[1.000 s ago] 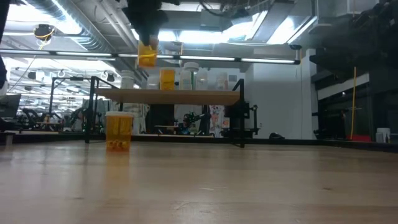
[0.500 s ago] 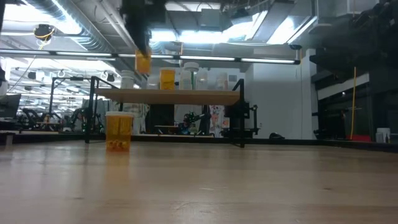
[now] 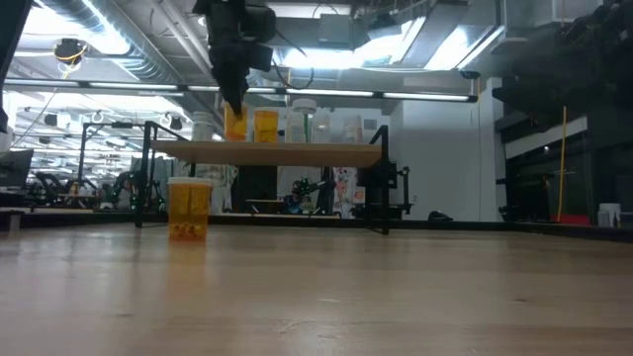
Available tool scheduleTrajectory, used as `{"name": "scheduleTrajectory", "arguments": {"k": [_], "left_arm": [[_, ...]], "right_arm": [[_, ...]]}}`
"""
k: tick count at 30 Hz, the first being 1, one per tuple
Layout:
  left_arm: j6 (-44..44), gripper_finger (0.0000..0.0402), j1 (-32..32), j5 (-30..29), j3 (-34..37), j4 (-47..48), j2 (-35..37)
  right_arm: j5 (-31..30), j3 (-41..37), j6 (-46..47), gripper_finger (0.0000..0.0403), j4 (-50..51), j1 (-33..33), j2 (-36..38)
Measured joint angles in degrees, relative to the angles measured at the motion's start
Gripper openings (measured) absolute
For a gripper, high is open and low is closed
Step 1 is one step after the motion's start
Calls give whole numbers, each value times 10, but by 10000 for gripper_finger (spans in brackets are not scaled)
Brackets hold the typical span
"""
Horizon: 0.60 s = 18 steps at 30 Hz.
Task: Pick and place medicine bottles onto shelf by color
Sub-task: Put the orange pill bottle on the shelf
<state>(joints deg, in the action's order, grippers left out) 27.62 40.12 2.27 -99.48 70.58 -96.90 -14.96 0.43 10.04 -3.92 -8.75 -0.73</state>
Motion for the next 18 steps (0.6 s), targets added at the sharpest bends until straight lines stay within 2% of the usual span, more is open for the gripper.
{"name": "scheduleTrajectory", "arguments": {"k": [13,18], "left_arm": [[14,262,5,-4,0,-26,0],[15,273,-1,-23,0,-35,4]], "right_arm": [[0,0,0,255,0,0,0],[0,0,0,255,0,0,0]]}}
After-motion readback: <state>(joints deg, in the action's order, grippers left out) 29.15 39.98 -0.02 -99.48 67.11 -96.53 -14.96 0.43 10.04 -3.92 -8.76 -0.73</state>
